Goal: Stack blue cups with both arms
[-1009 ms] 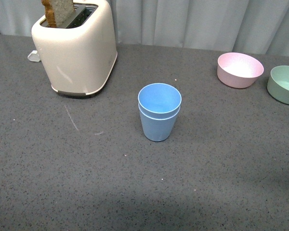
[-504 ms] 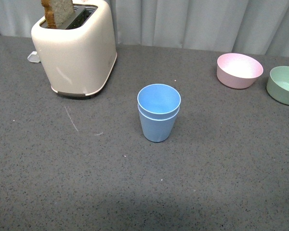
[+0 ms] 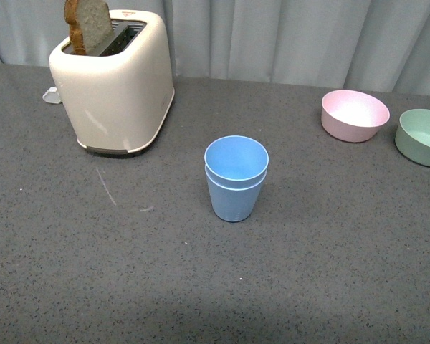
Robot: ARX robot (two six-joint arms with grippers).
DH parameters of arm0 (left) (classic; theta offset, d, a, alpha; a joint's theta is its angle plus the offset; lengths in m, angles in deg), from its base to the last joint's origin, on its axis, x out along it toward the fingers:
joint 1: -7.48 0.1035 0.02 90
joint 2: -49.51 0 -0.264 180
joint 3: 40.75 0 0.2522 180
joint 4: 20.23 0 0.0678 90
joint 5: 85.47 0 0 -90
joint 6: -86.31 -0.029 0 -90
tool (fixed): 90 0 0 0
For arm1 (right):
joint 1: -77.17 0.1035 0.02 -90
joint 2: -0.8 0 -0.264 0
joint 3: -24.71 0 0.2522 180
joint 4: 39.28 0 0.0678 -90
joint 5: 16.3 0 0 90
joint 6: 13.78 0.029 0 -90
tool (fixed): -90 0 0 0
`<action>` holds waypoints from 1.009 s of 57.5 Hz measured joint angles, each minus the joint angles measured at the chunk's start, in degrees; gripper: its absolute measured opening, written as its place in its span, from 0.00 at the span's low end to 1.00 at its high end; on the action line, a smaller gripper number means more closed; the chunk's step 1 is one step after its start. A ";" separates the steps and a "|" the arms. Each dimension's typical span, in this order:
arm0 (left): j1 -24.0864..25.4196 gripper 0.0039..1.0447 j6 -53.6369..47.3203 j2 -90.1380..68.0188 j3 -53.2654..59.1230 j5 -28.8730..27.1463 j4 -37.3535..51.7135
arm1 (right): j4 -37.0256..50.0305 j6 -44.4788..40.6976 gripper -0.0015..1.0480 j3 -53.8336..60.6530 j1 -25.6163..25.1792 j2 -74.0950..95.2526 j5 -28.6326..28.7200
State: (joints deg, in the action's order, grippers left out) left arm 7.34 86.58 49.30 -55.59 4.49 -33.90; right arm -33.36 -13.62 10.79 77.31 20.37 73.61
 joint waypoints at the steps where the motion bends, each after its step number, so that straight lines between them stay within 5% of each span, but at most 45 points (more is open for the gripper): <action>1: 0.00 0.94 0.00 0.00 0.00 0.02 0.00 | -0.42 -0.02 0.01 0.00 0.00 -0.46 0.00; 52: 0.00 0.94 0.00 0.00 0.00 0.00 -0.02 | -19.58 -0.02 0.01 -0.04 0.00 -19.32 0.17; 58: 0.00 0.94 0.00 0.02 0.00 0.00 -0.02 | -19.58 -0.09 0.14 -0.04 0.00 -19.34 0.17</action>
State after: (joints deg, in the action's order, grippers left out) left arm 7.34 86.58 49.32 -55.59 4.49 -33.92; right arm -52.94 -13.71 10.74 77.31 1.03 73.78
